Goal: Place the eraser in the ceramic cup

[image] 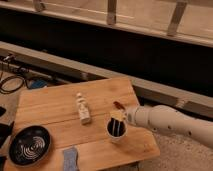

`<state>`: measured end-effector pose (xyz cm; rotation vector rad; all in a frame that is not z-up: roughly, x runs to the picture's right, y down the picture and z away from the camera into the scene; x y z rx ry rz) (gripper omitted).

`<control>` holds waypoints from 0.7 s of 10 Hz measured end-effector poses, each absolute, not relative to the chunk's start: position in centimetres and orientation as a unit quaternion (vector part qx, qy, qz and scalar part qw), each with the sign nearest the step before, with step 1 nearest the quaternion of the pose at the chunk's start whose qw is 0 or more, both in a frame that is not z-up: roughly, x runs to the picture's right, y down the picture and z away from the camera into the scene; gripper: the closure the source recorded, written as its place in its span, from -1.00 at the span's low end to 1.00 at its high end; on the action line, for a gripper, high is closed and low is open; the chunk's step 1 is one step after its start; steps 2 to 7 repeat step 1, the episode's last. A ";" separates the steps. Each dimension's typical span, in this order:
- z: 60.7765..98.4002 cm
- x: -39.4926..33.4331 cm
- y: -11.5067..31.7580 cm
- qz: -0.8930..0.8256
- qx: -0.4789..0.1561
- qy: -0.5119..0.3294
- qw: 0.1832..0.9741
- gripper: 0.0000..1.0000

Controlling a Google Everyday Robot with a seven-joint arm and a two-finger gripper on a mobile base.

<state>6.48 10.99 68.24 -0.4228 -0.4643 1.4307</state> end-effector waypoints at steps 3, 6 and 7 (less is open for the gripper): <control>68.1 6.6 10.9 0.643 -0.191 -0.208 0.712 -0.58; 68.1 6.6 10.9 0.643 -0.191 -0.208 0.712 -0.58; 68.1 6.6 10.9 0.643 -0.191 -0.208 0.712 -0.58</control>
